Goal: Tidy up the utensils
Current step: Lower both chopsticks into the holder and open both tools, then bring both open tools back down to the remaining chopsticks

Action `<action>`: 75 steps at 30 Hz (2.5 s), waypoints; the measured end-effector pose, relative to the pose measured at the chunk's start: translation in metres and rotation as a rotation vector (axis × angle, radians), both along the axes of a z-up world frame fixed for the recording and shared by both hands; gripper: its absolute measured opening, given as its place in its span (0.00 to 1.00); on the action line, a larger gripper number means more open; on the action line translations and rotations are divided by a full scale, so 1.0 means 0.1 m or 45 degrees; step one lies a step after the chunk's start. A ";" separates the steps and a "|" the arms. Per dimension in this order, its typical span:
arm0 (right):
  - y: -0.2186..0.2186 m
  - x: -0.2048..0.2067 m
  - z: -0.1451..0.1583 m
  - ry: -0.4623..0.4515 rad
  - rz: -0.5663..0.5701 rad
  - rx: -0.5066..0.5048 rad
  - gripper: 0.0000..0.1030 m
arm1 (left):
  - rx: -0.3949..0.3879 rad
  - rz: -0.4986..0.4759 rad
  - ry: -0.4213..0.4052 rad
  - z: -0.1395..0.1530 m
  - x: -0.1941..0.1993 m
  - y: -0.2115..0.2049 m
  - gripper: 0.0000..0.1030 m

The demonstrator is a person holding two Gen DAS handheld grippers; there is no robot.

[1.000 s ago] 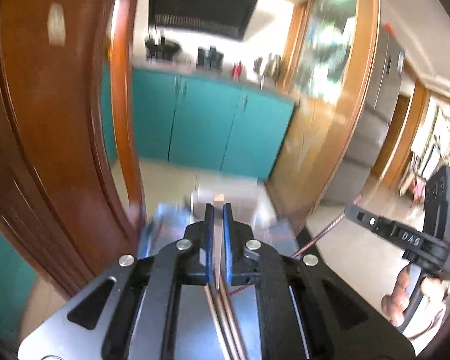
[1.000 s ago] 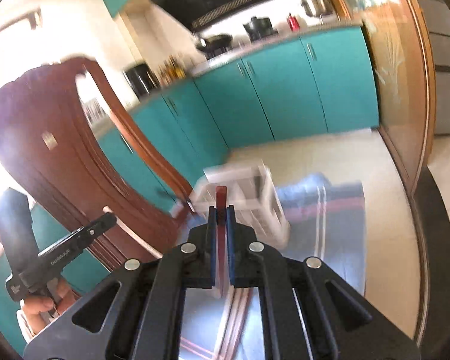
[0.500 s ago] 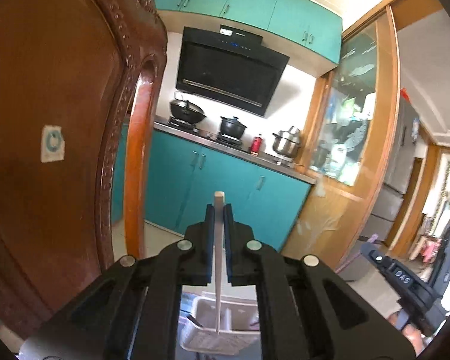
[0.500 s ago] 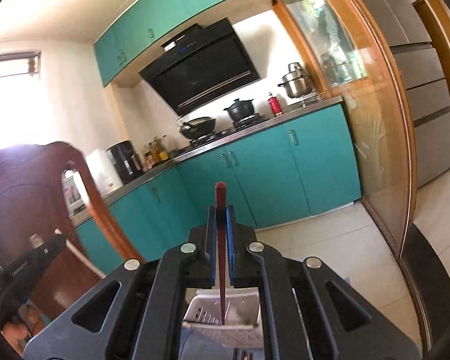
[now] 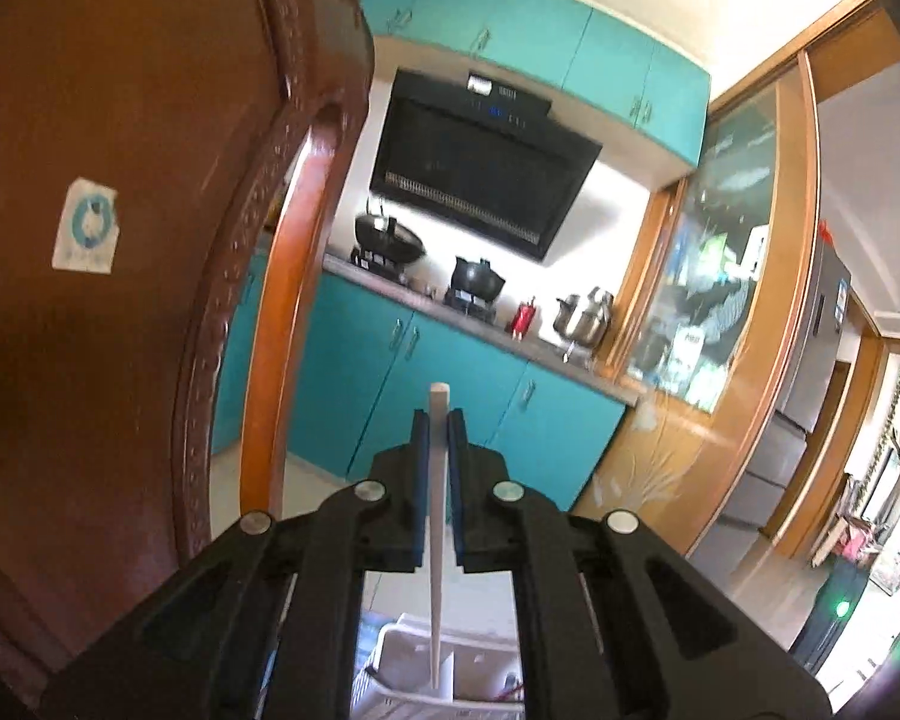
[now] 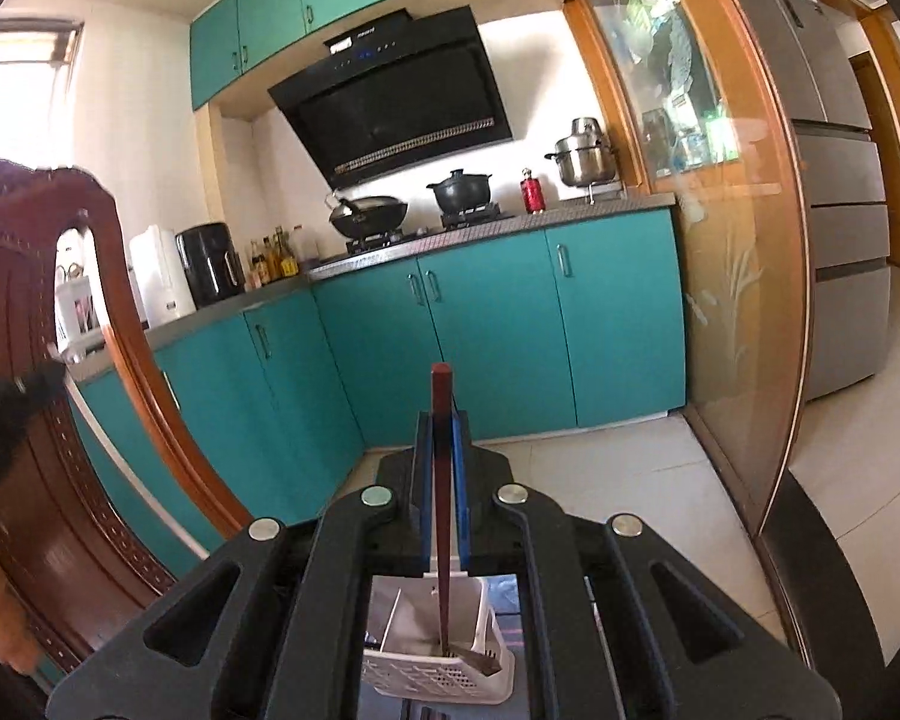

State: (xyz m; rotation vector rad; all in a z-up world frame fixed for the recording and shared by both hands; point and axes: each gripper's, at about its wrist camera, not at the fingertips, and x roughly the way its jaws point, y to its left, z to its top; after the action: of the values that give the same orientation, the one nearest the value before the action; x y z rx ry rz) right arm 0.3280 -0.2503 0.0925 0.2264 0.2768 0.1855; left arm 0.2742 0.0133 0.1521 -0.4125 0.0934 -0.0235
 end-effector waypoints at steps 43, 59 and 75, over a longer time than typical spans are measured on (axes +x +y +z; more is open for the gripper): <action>0.13 -0.24 -1.91 0.896 0.298 -0.122 0.45 | 0.283 -0.192 0.741 -1.45 0.01 -0.44 0.13; 0.59 -0.09 -2.32 1.065 0.269 -0.346 0.32 | 0.282 -0.273 1.024 -1.97 0.18 -0.35 0.29; -0.41 -0.05 -2.27 1.088 0.128 -0.057 0.16 | 0.459 -0.466 1.240 -2.64 0.26 -1.00 0.29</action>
State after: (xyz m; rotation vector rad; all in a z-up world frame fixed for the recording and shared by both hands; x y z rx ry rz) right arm 0.3230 -0.2917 -0.1340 0.2379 1.1413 0.1737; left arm 0.3000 -0.0866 -0.1123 -0.0091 1.1176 -0.1634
